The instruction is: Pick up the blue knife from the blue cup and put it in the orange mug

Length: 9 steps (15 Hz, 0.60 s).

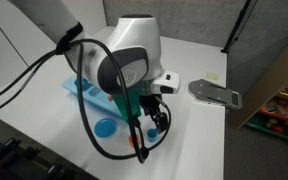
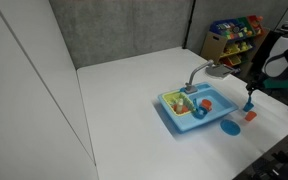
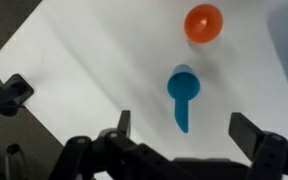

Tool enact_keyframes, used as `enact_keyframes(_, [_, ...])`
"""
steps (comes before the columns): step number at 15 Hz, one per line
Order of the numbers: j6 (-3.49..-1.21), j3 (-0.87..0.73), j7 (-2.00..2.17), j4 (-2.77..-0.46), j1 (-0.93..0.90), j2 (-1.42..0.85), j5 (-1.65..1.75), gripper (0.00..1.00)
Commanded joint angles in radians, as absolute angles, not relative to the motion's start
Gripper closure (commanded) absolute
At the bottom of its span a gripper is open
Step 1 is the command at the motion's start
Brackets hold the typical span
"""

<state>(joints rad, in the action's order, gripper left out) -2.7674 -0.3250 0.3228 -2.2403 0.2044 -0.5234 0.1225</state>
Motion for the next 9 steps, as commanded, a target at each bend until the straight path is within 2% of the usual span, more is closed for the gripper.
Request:
enact_keyframes(1, [-2.833,-0.313,0.269,-2.202,0.230,-0.587,0.058,0.00])
enact_keyframes(9, [-2.902,-0.327,0.255,-2.160,0.220,-0.689,-0.007,0.00])
